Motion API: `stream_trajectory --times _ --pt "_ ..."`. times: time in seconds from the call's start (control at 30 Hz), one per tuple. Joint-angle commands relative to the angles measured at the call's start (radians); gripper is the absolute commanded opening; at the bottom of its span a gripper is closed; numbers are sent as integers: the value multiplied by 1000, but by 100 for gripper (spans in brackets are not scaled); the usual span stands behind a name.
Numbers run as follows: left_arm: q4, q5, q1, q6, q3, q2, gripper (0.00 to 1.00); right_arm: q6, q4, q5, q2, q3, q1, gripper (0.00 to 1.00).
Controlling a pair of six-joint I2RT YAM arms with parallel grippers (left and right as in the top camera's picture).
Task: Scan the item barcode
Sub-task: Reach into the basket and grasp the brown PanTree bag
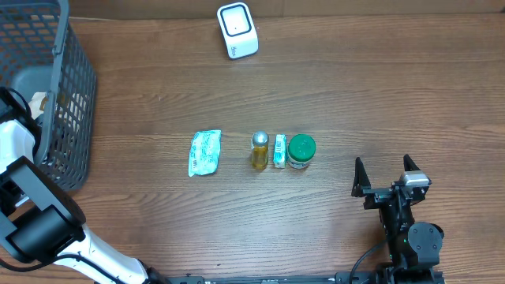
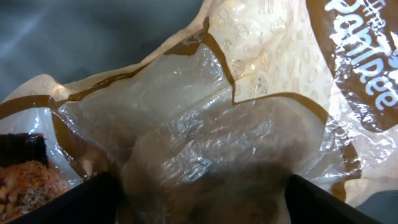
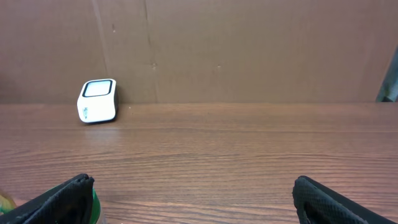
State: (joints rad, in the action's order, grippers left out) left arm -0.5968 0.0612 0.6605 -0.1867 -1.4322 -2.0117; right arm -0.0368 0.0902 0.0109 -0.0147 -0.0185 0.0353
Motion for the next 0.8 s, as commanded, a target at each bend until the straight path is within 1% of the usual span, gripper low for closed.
stream_trajectory --times 0.0,0.03,0.1,0.13,0.17,0.3,0.5,0.53,0.6,0.63,0.67,0.73,0.77 --pt "-35 -2 2 25 52 -39 81 3 -6 2 11 11 6 100" --pt "-39 -2 2 32 47 -37 77 3 -6 2 11 11 6 100" --pt "-60 -1 2 43 24 -31 72 3 -6 2 11 11 6 100" --pt "-74 -1 2 49 8 -29 68 3 -6 2 11 11 6 100" --pt "-110 0 2 53 -29 -25 58 3 -6 2 11 11 6 100" --pt "-198 1 2 53 -140 -20 51 3 -6 2 11 11 6 100" --pt "-347 2 2 61 -338 -20 50 3 -6 2 11 11 6 100" --pt "-365 2 2 61 -362 -20 53 3 -6 2 11 11 6 100" --pt "-380 2 2 60 -394 -20 77 3 -6 2 11 11 6 100" --pt "-381 1 2 60 -401 -20 95 3 -6 2 11 11 6 100" --pt "-377 1 2 61 -402 -20 99 3 -6 2 11 11 6 100" --pt "-375 -3 2 97 -401 -23 100 3 -6 2 11 11 6 100" --pt "-375 -7 2 148 -399 -27 99 3 -6 2 11 11 6 100"
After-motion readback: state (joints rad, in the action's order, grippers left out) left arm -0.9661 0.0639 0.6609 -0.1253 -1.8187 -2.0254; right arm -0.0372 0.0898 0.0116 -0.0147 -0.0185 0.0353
